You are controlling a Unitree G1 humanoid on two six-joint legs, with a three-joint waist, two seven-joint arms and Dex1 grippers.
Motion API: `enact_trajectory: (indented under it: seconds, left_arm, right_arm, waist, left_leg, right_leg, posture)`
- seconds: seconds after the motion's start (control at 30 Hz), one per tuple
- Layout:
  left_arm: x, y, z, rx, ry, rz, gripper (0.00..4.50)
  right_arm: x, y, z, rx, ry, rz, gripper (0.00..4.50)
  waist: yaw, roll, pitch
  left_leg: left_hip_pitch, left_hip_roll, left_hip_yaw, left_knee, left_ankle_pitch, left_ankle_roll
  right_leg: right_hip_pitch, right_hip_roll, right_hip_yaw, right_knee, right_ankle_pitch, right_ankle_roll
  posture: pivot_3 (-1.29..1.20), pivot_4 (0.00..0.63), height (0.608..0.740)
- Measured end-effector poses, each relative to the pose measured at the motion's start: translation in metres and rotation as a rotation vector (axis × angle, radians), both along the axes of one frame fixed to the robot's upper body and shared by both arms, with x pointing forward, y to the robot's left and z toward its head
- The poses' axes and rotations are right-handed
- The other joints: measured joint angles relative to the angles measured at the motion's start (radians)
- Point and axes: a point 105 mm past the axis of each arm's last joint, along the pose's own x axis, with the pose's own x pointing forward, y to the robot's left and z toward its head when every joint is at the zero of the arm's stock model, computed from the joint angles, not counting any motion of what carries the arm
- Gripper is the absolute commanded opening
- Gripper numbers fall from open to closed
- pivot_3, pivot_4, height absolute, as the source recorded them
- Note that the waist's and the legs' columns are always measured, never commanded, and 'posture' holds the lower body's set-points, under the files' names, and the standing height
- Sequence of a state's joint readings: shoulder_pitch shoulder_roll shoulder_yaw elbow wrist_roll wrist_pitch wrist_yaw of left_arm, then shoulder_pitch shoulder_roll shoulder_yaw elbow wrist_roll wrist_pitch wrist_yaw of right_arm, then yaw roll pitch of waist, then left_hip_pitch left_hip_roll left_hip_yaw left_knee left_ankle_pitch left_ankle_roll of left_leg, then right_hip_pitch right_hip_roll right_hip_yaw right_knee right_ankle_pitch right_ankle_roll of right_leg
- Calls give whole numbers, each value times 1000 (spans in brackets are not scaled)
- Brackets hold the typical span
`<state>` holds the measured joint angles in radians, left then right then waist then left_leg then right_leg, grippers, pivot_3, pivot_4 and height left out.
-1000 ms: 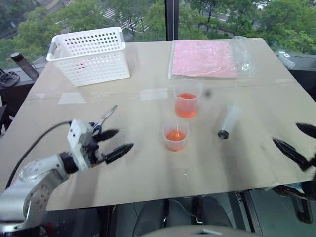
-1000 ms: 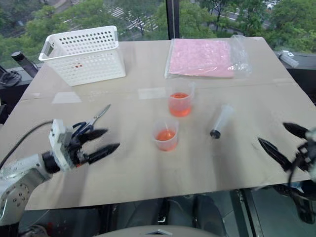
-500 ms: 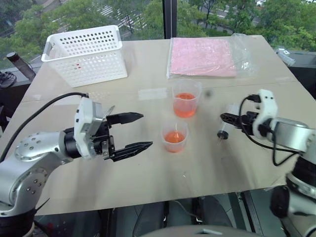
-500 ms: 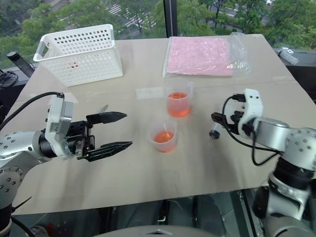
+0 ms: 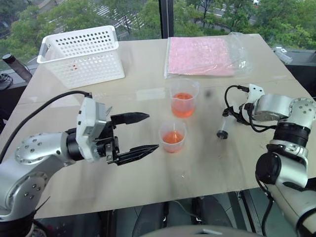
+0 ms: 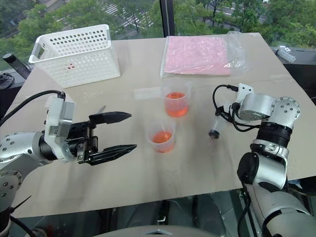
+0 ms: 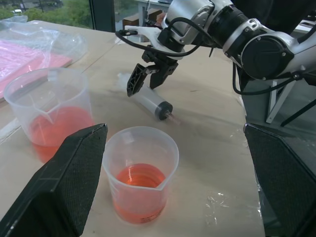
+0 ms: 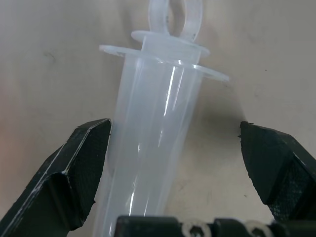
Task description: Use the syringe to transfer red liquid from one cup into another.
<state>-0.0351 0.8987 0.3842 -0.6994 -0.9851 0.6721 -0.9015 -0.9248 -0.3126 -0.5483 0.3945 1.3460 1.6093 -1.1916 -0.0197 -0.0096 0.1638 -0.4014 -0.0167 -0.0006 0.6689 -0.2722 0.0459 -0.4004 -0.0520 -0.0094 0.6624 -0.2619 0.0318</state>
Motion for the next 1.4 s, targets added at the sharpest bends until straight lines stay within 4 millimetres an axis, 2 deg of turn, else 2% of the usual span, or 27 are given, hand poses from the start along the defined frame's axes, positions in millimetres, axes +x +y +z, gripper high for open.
enact_trajectory:
  seconds: [0.03, 0.1, 0.17, 0.2, 0.27, 0.37, 0.4, 0.47, 0.53, 0.6, 0.67, 0.73, 0.77, 0.8, 0.9, 0.93, 1.0, 1.07, 1.13, 1.2, 1.4]
  left_arm:
    - [0, 0, -1, 1, 3, 5, 4500]
    - [1, 1, -2, 0, 9, 15, 4500]
    - [1, 1, -3, -1, 10, 25, 4500]
    - [2, 2, -3, -3, 10, 29, 4500]
    - [4, 2, -3, -17, 8, 45, 4500]
    - [5, 2, -3, -26, 9, 64, 4500]
    - [7, 3, -3, -35, 9, 81, 4500]
    - [11, 5, -3, -48, 9, 116, 4500]
    - [18, 9, -3, -75, 3, 174, 4500]
    - [31, 17, -1, -105, 0, 247, 4500]
    - [43, 21, -1, -126, 14, 287, 4500]
    - [54, 24, 2, -153, 26, 309, 4500]
    - [61, 27, 7, -168, 22, 328, 4500]
    - [62, 27, 9, -170, 20, 333, 4500]
    - [79, 36, 20, -217, 46, 376, 4500]
    - [83, 37, 28, -237, 39, 373, 4500]
    - [84, 37, 30, -243, 38, 367, 4500]
    - [85, 34, 47, -272, 20, 323, 4500]
    - [78, 29, 58, -258, 20, 244, 4500]
    - [75, 25, 60, -257, 30, 207, 4500]
    - [77, 13, 63, -240, 28, 168, 4500]
  right_arm:
    - [1, 0, -1, -8, 9, 12, 3740]
    - [3, 0, -1, -18, 20, 39, 2938]
    - [4, 2, -2, -33, 24, 78, 1910]
    - [5, 3, -2, -31, 21, 90, 1706]
    - [5, 5, -1, -47, 7, 141, 1557]
    - [-2, -3, 1, -104, -48, 232, 1554]
    - [-9, -8, 9, -127, -111, 293, 1553]
    - [-17, -9, 31, -106, -254, 371, 1550]
    - [-34, 12, 80, 44, -510, 544, 1550]
    - [-52, 40, 142, 141, -845, 678, 1550]
    - [-65, 66, 188, 210, -1120, 730, 1549]
    - [-62, 85, 204, 197, -1246, 733, 1548]
    - [-53, 95, 207, 192, -1296, 706, 1548]
    - [-51, 98, 206, 193, -1302, 703, 1548]
    - [-26, 115, 197, 67, -1392, 680, 1548]
    - [-22, 123, 193, 63, -1410, 680, 1548]
    - [-20, 125, 192, 59, -1417, 681, 1548]
    - [-11, 132, 176, 30, -1438, 672, 1548]
    - [0, 133, 144, 20, -1404, 650, 1548]
    - [3, 136, 130, 20, -1394, 651, 1548]
    - [3, 146, 125, 25, -1443, 675, 1548]
  waist:
    - [0, 0, 0]
    - [-1, 0, 0]
    - [-4, 0, 0]
    - [-7, 0, 0]
    - [-14, 0, 0]
    - [-8, 1, 1]
    - [1, 2, 1]
    - [9, 4, 2]
    - [6, 4, 2]
    - [-2, 4, 2]
    - [-8, 3, 2]
    - [-8, 1, 0]
    - [-8, 0, 0]
    - [-8, 0, 0]
    - [4, 0, 1]
    - [6, -1, 1]
    - [6, -1, 1]
    - [6, -1, 1]
    - [3, -1, 1]
    - [0, 0, 1]
    - [0, 0, 1]
  left_leg:
    - [0, 0, 0, 0, 0, 0]
    - [0, 0, 0, 0, 0, 0]
    - [0, 1, 1, 0, 0, 1]
    - [1, 1, 1, 0, -1, 1]
    - [1, 2, 1, 0, -2, 4]
    - [0, 2, 0, 0, -3, 5]
    - [-1, 1, 0, 0, -3, 5]
    - [-4, 1, 0, 0, -4, 7]
    - [-9, 2, -1, 1, -4, 7]
    - [-10, 3, -1, 2, -4, 7]
    - [-9, 4, -1, 2, -4, 6]
    - [-9, 4, -2, 2, -3, 5]
    - [-9, 4, -2, 3, -3, 5]
    - [-10, 3, -2, 4, -2, 4]
    - [-14, 0, -1, 5, 0, 1]
    - [-15, 0, -2, 5, 0, 0]
    - [-15, 0, -2, 4, 0, 0]
    - [-15, 0, -3, 4, 0, 0]
    - [-14, -1, -3, 4, 0, 0]
    - [-14, -1, -3, 4, 1, -1]
    - [-13, 0, -5, 4, 2, -3]
  right_leg:
    - [0, 0, 0, 0, 0, 0]
    - [0, 1, 0, 0, 0, 0]
    - [0, 2, 1, 0, 0, 0]
    - [0, 2, 1, 0, 0, 0]
    - [0, 2, 1, 0, 0, 0]
    - [0, 4, 0, -1, 0, 0]
    - [-1, 4, 0, -1, 0, 0]
    - [-3, 5, 0, -2, 0, 1]
    - [-7, 3, 0, -1, 0, 2]
    - [-10, 3, 1, 1, 0, 1]
    - [-10, 4, 1, 3, 0, 1]
    - [-10, 4, 0, 3, 0, 1]
    - [-10, 4, 0, 4, 0, 1]
    - [-10, 4, 0, 4, 0, 1]
    - [-13, 1, 0, 1, 1, 3]
    - [-13, 1, -1, 1, 1, 3]
    - [-13, 1, -1, 0, 1, 3]
    - [-13, 0, -2, 0, 1, 3]
    - [-13, 0, -2, 1, 1, 3]
    - [-13, 0, -1, 1, 1, 3]
    - [-13, 1, -1, 3, 1, 3]
  posture:
    - [0, 150, 740]
    - [0, 150, 740]
    - [0, 150, 740]
    - [0, 150, 740]
    - [0, 150, 740]
    - [0, 150, 740]
    - [0, 150, 740]
    - [0, 150, 740]
    - [0, 150, 740]
    - [0, 150, 740]
    - [0, 150, 740]
    - [0, 150, 740]
    - [0, 150, 740]
    - [0, 150, 740]
    - [0, 150, 740]
    - [0, 150, 740]
    - [0, 150, 740]
    - [0, 150, 740]
    - [0, 150, 740]
    - [0, 150, 740]
    - [0, 150, 740]
